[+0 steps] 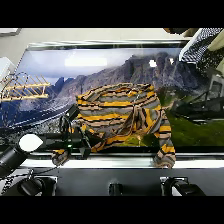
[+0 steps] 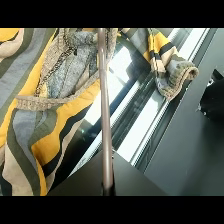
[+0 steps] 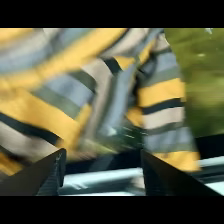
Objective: Fold the clothes and pants, and hang the long-sleeved shirts on hangers.
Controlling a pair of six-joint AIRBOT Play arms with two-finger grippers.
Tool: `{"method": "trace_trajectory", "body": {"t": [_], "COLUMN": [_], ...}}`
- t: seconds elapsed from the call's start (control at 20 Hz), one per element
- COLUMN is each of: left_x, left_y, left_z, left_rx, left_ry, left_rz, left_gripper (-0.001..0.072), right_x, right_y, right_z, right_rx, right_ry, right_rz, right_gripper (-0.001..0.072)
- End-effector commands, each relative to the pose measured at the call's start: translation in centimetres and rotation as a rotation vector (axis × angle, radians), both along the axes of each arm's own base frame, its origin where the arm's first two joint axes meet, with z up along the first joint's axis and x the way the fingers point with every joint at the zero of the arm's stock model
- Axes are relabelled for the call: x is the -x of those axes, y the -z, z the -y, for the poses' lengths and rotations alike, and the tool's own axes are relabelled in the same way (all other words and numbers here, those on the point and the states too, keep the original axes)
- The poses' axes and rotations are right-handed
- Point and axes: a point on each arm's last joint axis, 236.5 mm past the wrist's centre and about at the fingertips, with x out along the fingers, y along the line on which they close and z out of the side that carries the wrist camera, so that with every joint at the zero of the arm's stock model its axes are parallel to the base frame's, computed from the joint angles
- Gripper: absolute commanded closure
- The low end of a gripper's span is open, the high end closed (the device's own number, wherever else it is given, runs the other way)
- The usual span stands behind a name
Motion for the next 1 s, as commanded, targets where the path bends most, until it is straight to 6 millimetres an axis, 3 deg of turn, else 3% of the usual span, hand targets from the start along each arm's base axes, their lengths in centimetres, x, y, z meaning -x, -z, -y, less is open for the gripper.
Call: {"method": "trace_trajectory", "body": {"t": [0.0,0.1,0.2,0.35,0.5,0.65,0.8,0.95], "left_x": [0.0,0.0,0.1,0.5,0.7,0.6,0.6,0.6], "left_y": [0.0,0.0,0.0,0.1,0.1,0.1,0.1,0.1], "left_z": [0.0,0.0,0.0,0.0,0.0,0.0,0.0,0.0], "left_rx": [0.000,0.000,0.000,-0.001,-0.004,-0.003,-0.003,-0.003], "left_ry": [0.002,0.002,0.003,0.011,0.018,0.016,0.016,0.016], "left_rz": [0.000,0.000,-0.007,-0.021,-0.025,-0.024,-0.024,-0.024], "left_gripper": [0.0691,0.0691,0.0691,0.0691,0.0691,0.0690,0.0691,0.0690], "right_x": [-1.3,-2.8,-3.2,-4.0,-5.7,-5.7,-4.4,-5.0], "right_y": [2.0,3.0,4.5,6.5,6.5,6.8,7.8,8.4], "right_z": [1.6,0.9,1.1,0.7,-1.3,-2.5,-3.9,-4.2], "right_rx": [0.127,0.174,0.197,0.141,0.110,0.060,-0.051,-0.068], "right_ry": [-0.596,-0.826,-0.971,-0.969,-1.058,-1.120,-1.167,-1.176], "right_rz": [0.040,0.103,0.091,0.053,0.164,0.195,0.153,0.165], "right_gripper": [0.0219,0.0205,0.0092,0.0097,0.0096,0.0094,0.0094,0.0094]}}
